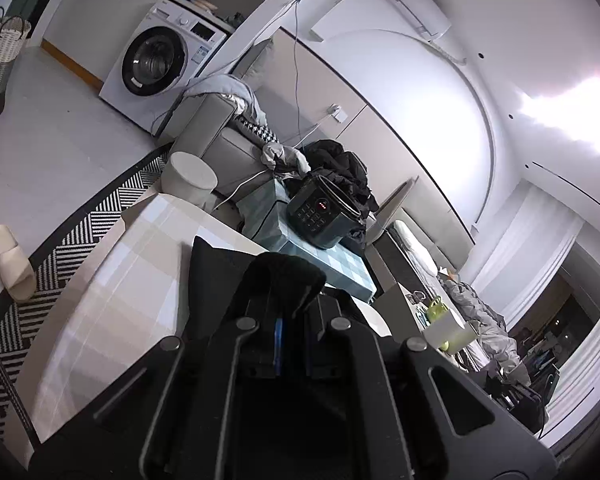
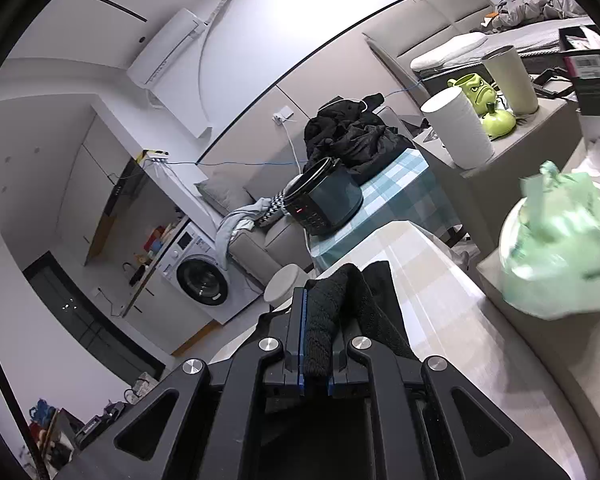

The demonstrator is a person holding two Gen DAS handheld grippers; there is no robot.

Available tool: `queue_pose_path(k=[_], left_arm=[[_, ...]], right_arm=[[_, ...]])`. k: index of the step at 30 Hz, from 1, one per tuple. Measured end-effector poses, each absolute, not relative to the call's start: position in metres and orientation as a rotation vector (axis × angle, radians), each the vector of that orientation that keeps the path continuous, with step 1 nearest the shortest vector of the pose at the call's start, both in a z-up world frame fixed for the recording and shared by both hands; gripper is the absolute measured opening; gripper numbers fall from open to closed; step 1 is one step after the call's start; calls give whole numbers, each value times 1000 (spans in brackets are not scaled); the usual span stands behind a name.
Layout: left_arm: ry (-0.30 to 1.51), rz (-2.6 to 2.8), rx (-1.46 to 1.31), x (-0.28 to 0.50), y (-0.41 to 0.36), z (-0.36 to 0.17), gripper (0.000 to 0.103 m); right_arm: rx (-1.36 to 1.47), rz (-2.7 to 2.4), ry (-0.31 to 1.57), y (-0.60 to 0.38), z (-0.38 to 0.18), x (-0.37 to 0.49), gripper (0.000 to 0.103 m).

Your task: Fold small clothes

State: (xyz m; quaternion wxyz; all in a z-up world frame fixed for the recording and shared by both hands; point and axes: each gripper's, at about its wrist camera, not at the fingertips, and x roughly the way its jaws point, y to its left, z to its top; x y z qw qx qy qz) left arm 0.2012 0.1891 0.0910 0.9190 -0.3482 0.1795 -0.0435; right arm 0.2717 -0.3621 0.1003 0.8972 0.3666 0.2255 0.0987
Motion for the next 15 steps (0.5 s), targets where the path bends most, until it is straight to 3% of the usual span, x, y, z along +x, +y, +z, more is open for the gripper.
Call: queue_pose_path(k=[15], left_arm=[[429,-74,-733,331,210,63,4]], right_arm=[[771,136,512,-353,90,351,7]])
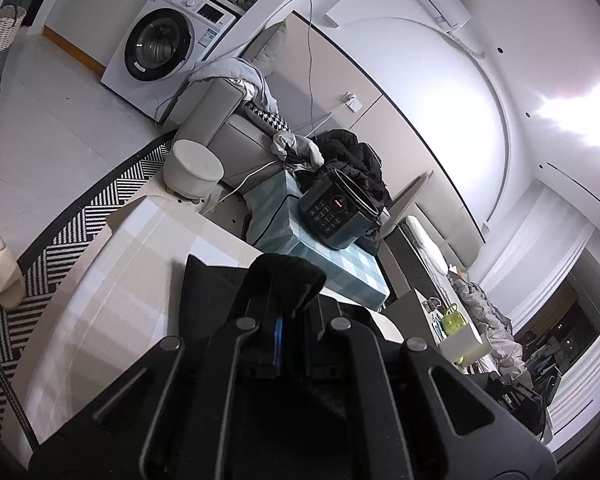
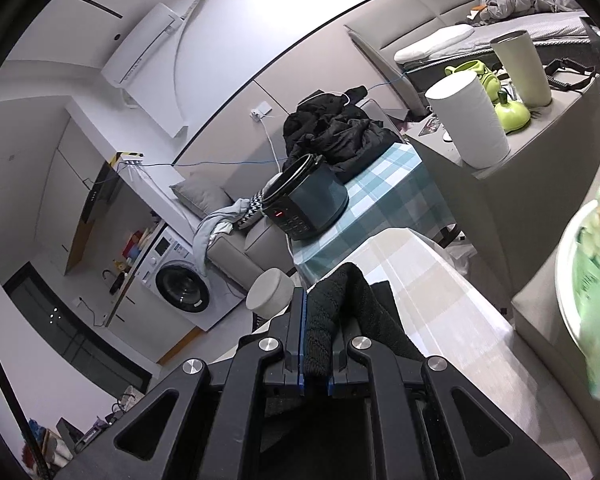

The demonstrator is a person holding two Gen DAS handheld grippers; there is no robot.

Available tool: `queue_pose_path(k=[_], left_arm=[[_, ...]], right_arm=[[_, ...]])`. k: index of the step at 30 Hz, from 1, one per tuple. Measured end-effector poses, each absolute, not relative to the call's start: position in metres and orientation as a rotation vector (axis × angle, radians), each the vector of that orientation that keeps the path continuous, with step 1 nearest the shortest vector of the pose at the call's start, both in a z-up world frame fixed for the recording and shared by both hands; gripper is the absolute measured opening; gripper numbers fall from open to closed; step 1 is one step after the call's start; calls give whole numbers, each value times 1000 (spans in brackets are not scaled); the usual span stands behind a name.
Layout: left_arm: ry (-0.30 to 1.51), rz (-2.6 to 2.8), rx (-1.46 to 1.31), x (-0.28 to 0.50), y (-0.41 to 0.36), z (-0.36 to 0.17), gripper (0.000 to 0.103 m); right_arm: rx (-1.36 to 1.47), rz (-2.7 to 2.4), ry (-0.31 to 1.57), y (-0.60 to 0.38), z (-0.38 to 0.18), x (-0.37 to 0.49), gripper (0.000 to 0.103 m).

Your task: Fold small clothes

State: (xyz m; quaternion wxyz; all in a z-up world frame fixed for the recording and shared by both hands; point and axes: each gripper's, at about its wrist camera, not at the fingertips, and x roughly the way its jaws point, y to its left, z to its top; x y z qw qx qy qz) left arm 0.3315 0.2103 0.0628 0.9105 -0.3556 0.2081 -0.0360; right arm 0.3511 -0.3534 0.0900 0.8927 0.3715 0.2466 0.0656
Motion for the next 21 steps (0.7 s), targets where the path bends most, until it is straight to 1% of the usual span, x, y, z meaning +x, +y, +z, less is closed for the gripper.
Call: queue_pose_path(k=[6,12,21], left_arm=[[465,-62,-718,398,212,52,4],[513,-51,-712,463,211,27,4],[563,-7,-736,544,230,-14,4]], right_arm=[[786,97,541,-354,77,392,7],[786,40,589,-354,55,442,7],[753,14,627,-344,41,512,7]])
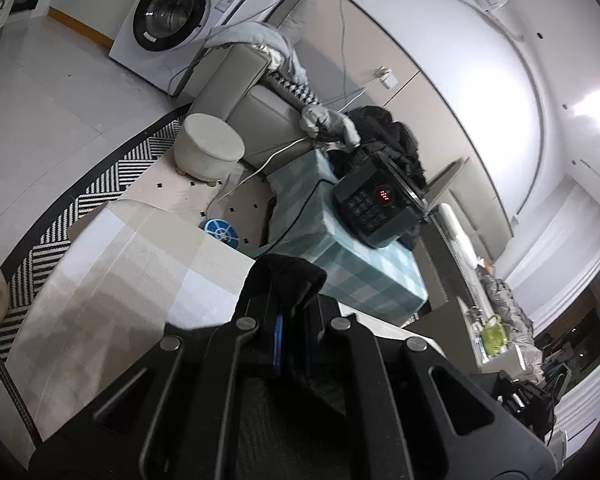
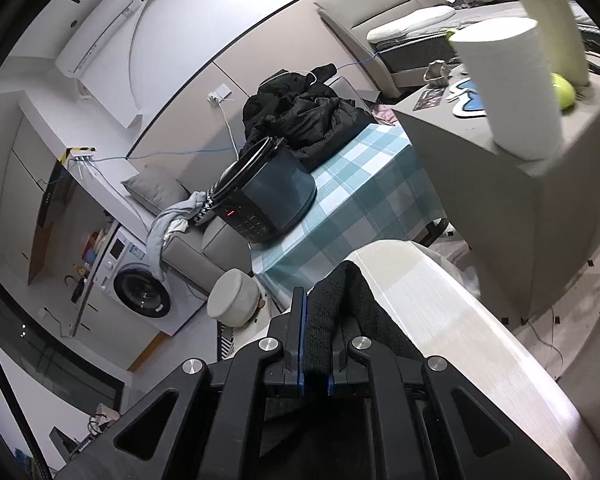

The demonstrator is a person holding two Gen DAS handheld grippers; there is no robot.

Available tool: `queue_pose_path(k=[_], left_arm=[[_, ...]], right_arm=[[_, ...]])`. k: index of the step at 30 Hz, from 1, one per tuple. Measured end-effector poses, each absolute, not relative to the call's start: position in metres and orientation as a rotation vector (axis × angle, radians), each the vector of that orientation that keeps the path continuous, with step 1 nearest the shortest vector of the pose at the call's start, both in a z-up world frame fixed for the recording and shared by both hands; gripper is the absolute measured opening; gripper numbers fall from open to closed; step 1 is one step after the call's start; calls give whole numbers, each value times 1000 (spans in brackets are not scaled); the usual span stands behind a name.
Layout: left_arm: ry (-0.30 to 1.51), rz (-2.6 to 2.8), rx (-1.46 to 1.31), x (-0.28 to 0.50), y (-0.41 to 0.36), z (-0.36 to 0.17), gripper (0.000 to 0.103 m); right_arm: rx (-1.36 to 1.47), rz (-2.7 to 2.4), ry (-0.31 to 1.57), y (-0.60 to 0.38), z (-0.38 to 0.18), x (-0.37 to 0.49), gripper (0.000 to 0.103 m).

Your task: Fold small clothes

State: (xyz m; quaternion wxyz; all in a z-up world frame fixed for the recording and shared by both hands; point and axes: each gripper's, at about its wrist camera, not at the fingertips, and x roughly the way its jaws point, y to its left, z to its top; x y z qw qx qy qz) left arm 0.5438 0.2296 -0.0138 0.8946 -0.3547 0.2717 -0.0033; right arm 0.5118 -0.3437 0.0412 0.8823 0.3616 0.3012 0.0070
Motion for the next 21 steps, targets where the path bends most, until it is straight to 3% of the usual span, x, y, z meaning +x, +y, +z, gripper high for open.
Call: queue_pose_path(k=[5,7,9,12,13,14,21], left_arm=[[647,42,-734,578,240,-43,5],[679,67,-742,588,243,-53,7],[690,73,-754,592,246,-58,15],[676,104,-749,587,252,-54,35],[662,127,-747,583,255,-52,46],[649,133,-758,577,259,-49,49],[705,64,-679,546,242,-37,49]], right_arm=[[753,-18,695,-339,20,547,8],[756,-22,730,-338,13,556,20],[769,-13,751,-341,9,560,32],[800,18,734,-349,13,552,40],[798,19,727,-351,16,549,43],[794,19,723,-352,18,546,43],[798,98,822,-342,4,530,44]])
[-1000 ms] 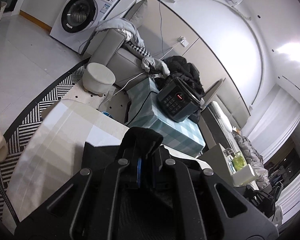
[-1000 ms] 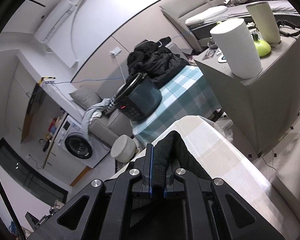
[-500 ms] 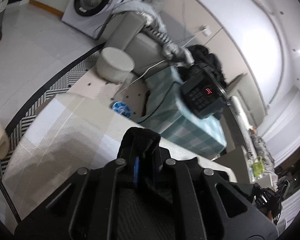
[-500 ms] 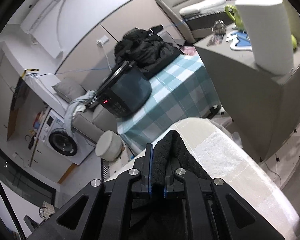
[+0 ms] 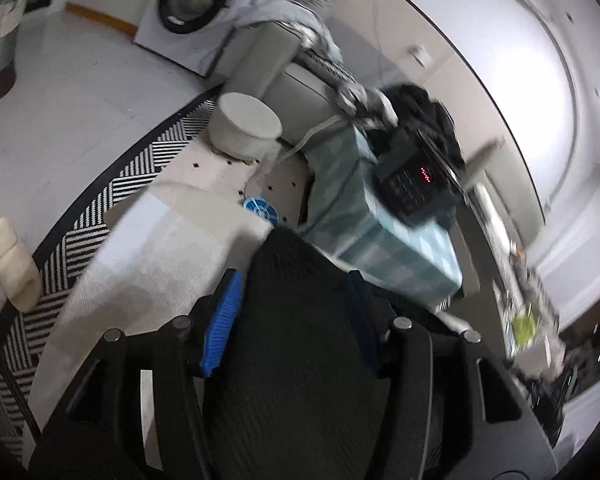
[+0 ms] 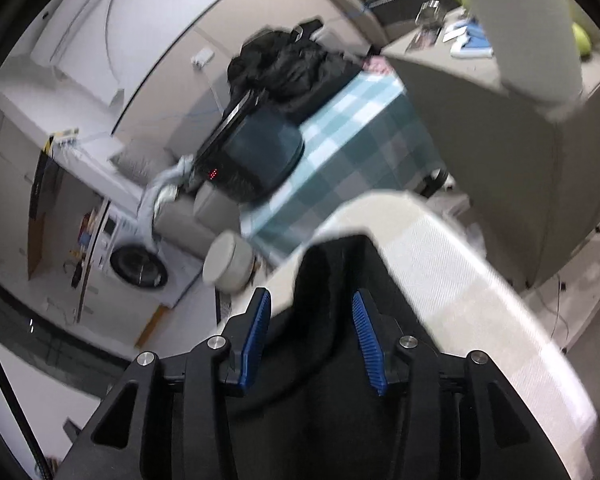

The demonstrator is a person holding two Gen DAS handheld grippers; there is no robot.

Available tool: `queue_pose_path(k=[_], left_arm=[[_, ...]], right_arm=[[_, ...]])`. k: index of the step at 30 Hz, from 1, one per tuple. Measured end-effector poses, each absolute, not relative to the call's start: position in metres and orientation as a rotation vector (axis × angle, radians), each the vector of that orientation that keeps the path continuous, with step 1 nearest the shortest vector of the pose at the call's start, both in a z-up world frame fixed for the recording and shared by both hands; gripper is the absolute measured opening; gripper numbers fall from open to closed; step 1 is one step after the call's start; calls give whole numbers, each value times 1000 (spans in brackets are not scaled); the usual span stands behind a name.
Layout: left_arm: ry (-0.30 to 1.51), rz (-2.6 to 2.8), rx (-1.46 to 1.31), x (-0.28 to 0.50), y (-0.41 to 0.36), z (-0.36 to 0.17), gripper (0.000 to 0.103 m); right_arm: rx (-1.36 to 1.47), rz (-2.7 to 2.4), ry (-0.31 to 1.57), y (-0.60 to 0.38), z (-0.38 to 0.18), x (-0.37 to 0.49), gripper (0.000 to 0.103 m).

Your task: Fold small clothes

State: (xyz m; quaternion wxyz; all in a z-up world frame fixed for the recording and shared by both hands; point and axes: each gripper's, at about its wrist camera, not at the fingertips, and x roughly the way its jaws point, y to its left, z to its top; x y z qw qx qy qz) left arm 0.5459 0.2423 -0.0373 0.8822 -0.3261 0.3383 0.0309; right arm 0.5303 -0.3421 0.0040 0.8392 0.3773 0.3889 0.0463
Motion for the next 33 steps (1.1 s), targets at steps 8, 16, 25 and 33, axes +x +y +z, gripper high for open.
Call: queue_pose_path(k=[8,16,25,33], left_arm=[[800,-4,-626,526,206,-55,49],[796,58,-583,492,219,-48,49],[876,119,-569,426,223,-61,50],[850,89,-466,408,208,-65,1]], right_arm=[[820,235,902,-302,-18,572,44],[724,255,749,-296,43,569,52],[415,211,893,-297,57,457,67],[342,181,965,-315,26,378,75]])
